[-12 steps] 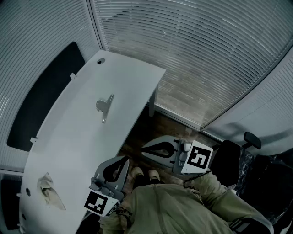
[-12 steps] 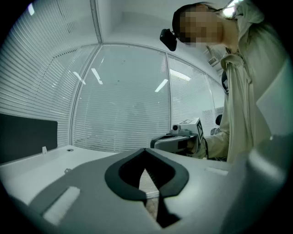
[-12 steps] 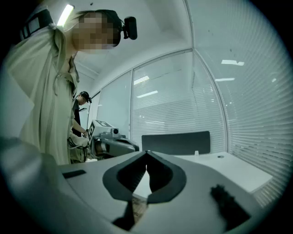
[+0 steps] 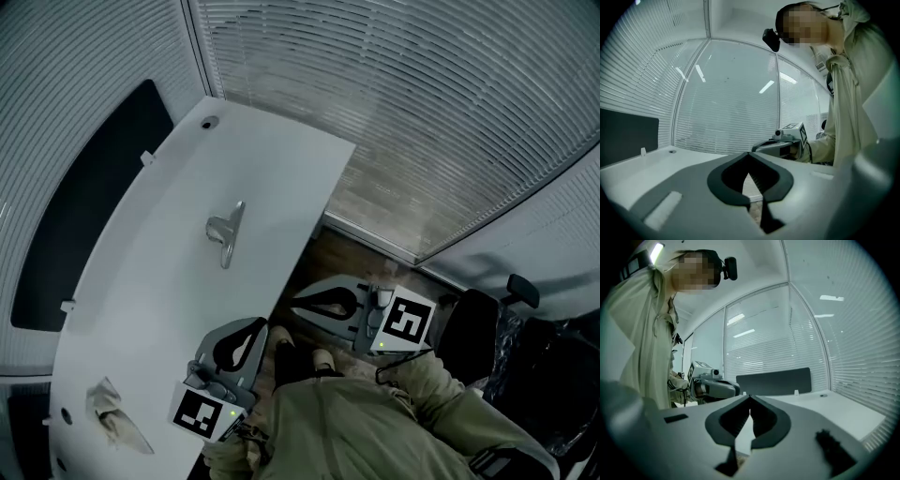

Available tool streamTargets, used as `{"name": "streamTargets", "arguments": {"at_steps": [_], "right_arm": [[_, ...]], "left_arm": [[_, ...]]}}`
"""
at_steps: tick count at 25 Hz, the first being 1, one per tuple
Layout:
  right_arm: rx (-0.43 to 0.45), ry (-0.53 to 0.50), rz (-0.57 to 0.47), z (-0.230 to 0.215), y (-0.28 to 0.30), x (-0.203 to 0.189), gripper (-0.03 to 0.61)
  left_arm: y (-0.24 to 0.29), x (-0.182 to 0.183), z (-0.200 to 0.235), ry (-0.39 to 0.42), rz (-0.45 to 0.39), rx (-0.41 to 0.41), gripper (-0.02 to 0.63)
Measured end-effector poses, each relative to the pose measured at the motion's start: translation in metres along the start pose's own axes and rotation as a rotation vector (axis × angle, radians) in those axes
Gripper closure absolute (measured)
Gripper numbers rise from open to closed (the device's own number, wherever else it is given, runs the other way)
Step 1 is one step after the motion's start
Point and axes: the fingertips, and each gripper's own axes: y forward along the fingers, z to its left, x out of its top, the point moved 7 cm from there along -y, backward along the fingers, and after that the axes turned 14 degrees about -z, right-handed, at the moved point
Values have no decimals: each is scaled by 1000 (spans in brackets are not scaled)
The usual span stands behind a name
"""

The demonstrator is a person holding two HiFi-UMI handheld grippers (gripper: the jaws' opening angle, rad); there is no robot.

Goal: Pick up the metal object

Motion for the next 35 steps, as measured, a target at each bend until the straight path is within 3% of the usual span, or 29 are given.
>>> {"name": "streamTargets", "arguments": {"at_steps": [8,13,17,23,25,31,35], "right_arm": [[-37,17,59,-46,53,-25,575],[-49,79,80,-65,72,-44,575],[-50,165,108,-83,85,-62,569],[-95,144,284,-121,122,-105,329],[-99,131,349,-135,138,-120,279],[-155,99,485,-179,175,-160,244],[-124,93,555,-192,194,-180,241]], "left_arm": [[2,-10,80,-26,-14,0,607],[7,-16,102,-81,-15,-5,607],[8,-27,116,-133,56,20,607],[19,-35,140,-180,98,64,607],[23,-37,148,-193,104,83,607],[28,-45,170,-215,116,138,607],[30,-50,179,-224,130,162,607]]}}
